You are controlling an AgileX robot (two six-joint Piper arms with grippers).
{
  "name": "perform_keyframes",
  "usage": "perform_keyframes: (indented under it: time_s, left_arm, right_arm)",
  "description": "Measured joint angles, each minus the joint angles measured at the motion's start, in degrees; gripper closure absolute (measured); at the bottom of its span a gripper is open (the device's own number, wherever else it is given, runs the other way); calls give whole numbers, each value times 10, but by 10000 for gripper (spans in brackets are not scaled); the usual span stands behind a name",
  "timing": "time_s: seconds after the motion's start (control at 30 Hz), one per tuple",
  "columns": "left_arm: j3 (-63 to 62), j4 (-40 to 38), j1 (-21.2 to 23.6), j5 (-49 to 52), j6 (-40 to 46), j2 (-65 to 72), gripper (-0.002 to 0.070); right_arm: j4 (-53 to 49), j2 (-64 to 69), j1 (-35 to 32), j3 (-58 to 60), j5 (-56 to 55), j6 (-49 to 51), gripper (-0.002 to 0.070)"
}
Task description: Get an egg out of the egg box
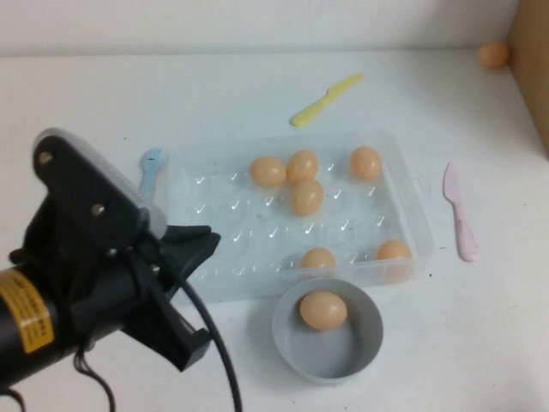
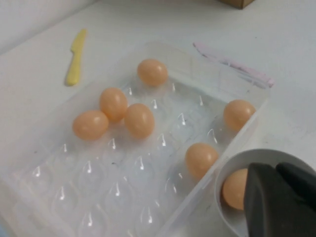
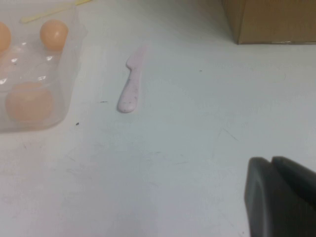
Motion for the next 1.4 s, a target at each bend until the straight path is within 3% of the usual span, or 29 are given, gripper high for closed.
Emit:
perform_keyframes:
  time_s: [0.43, 0.57, 0.7, 0.8, 0.9, 1.17, 1.4]
  left_arm:
    - [95, 14, 95, -23, -6, -100, 676]
    - [181, 19, 128, -120, -22, -137, 677]
    - [299, 15, 189, -282, -25, -193, 677]
    - [377, 14, 238, -339, -26, -243, 677]
    - [410, 13, 293, -311, -26, -300, 677]
    - [416, -5, 411, -113, -25, -445, 678]
    - [423, -35, 446, 7, 26, -528, 678]
  right_arm:
    - [0, 0, 0, 0, 0, 0, 694]
    - [0, 0, 0, 0, 0, 0, 694]
    - [0, 0, 0, 0, 0, 0, 694]
    - [0, 0, 0, 0, 0, 0, 694]
    - [0, 0, 0, 0, 0, 0, 694]
    - [0, 0, 0, 0, 0, 0, 694]
    - [0, 0, 0, 0, 0, 0, 694]
